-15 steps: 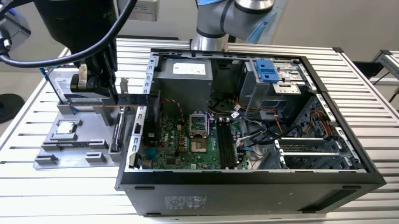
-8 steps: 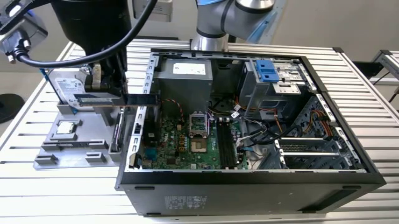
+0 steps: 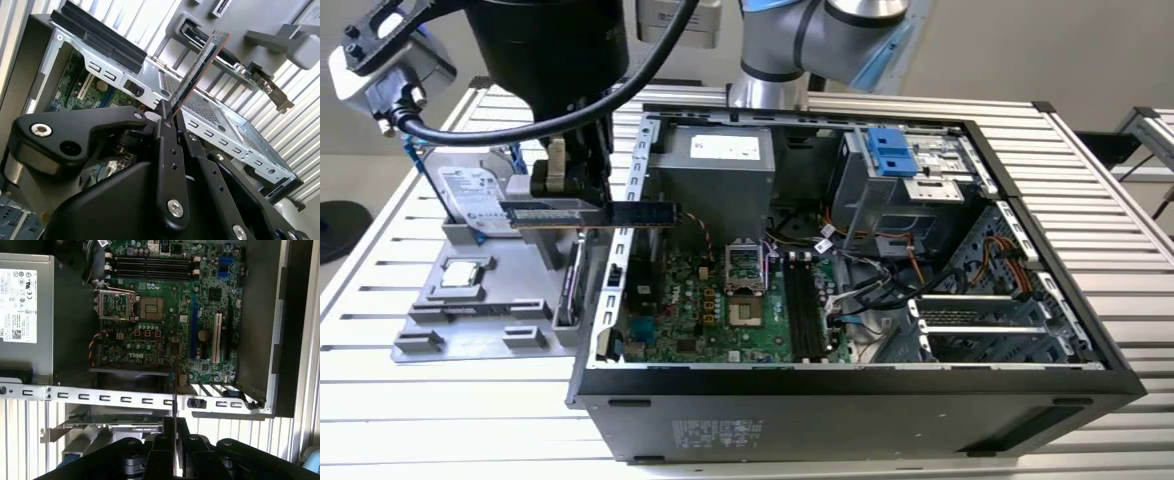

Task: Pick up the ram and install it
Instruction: 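Pick up the ram and move it above insertion slot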

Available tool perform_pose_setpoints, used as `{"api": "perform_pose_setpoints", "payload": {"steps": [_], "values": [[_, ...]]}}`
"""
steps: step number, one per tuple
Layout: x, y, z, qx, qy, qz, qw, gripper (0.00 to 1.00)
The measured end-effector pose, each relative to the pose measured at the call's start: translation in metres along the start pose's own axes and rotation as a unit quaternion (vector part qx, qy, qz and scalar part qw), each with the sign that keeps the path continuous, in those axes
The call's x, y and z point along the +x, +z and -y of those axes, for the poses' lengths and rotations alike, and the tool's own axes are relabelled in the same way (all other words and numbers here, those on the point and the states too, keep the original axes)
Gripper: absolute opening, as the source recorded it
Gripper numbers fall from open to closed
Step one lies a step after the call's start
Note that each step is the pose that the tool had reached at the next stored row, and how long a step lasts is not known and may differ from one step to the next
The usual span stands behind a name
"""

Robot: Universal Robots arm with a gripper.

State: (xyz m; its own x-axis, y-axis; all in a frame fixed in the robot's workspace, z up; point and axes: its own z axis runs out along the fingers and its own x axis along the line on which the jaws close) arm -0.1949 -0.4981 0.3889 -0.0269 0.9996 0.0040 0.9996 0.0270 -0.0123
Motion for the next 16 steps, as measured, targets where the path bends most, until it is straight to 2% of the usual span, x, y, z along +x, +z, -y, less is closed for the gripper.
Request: {"api": "perform_pose_setpoints", "payload": {"steps": [16], "values": [[-0.0006, -0.0004, -0.0371, 0.0011, 0.000, -0.0001, 1.0000, 0.00]]}}
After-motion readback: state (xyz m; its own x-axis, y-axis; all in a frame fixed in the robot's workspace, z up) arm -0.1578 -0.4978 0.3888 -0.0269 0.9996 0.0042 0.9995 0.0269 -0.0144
